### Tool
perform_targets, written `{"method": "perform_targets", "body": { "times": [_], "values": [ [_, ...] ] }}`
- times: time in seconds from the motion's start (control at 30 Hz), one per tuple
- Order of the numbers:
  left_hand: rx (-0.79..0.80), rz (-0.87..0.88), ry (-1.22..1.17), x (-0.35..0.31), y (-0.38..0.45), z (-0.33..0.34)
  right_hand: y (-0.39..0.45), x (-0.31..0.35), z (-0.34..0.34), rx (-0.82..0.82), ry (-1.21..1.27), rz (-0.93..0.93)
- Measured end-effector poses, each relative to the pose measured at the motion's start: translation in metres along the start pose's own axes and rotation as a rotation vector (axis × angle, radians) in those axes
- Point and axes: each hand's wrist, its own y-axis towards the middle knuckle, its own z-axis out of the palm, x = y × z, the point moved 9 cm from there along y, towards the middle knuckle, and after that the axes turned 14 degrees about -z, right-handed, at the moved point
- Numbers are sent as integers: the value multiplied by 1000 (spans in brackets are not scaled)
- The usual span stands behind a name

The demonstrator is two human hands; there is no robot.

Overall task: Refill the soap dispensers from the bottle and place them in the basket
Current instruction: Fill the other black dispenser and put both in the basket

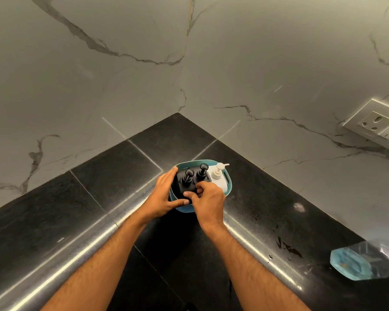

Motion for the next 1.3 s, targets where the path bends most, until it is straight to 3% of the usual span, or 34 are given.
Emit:
{"method": "perform_targets", "body": {
  "times": [0.3,0.43,0.57,0.7,0.87,1.13,1.3],
  "values": [
    [-114,-124,-229,10,-7,7,-1,-3,-2,-78,21,-127],
    [-160,-206,-325,5,-14,15,-9,-7,-39,-303,52,-227],
    [-207,-414,-608,21,-19,26,-7,-61,-65,-522,127,3],
    [-228,-558,-723,18,-23,34,10,-113,-50,-338,310,318],
    [-252,-688,-669,23,-14,39,28,-126,-28,-80,348,375],
    [-168,-606,-635,29,4,40,37,-137,-20,-28,322,375],
    [-132,-547,-593,7,19,41,31,-151,-35,-87,259,396]
  ]
}}
